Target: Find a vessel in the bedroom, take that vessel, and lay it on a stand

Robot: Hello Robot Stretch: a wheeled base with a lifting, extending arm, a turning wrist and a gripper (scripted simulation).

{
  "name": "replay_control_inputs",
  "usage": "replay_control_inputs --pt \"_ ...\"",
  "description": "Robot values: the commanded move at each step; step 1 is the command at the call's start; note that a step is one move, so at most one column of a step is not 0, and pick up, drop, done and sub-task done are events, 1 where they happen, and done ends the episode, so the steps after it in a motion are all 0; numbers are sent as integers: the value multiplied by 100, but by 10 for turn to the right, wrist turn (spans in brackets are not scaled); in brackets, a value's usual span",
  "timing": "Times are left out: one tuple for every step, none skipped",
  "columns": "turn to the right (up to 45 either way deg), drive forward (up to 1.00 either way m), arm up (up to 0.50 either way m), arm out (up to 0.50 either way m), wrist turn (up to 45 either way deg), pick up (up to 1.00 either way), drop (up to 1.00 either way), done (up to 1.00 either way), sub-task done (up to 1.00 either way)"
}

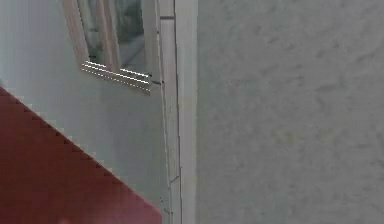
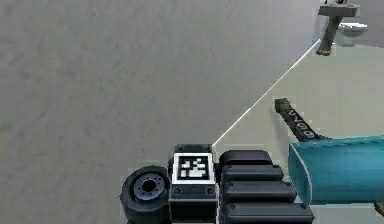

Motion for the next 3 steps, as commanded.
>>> replay_control_inputs --pt "-360 0 0 0 0 0 0 0 0" --pt "0 100 0 0 0 0 0 0 0" --pt "-30 0 0 0 0 0 0 0 0"
